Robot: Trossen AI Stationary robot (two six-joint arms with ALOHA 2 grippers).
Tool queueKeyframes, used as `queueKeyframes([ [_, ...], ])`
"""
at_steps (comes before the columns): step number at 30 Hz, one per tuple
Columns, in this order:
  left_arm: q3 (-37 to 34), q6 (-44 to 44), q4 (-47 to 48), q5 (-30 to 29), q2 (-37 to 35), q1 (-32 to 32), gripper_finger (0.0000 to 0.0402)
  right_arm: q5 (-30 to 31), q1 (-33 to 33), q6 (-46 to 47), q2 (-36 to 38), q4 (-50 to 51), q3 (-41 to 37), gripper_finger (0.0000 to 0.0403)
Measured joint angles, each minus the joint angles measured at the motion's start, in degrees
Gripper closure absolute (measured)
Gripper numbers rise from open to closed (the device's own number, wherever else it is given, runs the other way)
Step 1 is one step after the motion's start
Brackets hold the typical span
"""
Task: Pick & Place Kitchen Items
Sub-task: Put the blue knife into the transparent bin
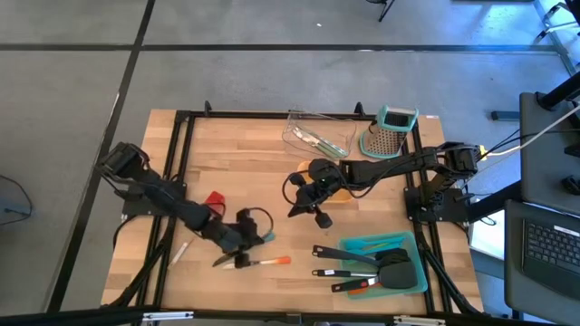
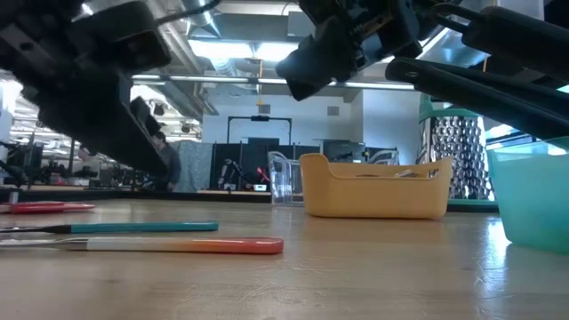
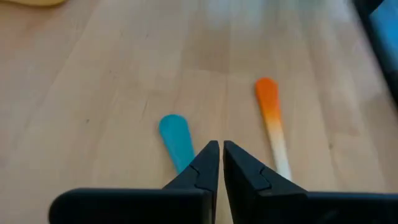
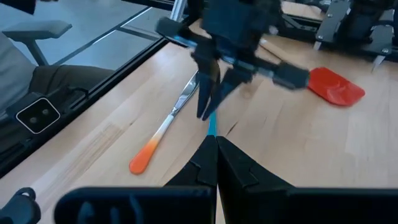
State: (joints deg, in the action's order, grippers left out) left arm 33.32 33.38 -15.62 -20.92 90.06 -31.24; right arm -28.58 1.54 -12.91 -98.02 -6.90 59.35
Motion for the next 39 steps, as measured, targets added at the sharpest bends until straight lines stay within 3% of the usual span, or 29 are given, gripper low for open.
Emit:
queueKeyframes([
  [6, 11.79, 2.88, 23.78, -4.07, 0.00, -3.44, 0.0385, -0.02, 0.78, 0.07, -0.81, -1.02, 0.02, 0.0399],
  [10, 14.26, 8.55, 32.02, -8.12, 0.00, -7.28, 0.0395, -0.05, 1.96, 1.96, -4.39, -7.02, 0.51, 0.0399],
  [14, 13.58, 16.88, 32.72, -12.55, 0.00, -11.44, 0.0400, 1.37, 2.78, 5.14, -10.34, -5.07, 5.62, 0.0395],
  [24, 12.85, 31.07, 34.43, -11.91, 0.00, -18.50, 0.0400, 2.47, 5.62, 6.07, -19.66, 6.62, 19.22, 0.0362],
  [31, 12.81, 44.69, 41.48, -11.04, 1.39, -22.96, 0.0400, 2.97, 5.79, 4.96, -20.20, 7.79, 20.44, 0.0317],
  [39, 12.79, 47.97, 42.90, -7.80, 6.10, -22.86, 0.0400, 3.07, 5.79, 4.93, -20.20, 8.22, 20.44, 0.0293],
])
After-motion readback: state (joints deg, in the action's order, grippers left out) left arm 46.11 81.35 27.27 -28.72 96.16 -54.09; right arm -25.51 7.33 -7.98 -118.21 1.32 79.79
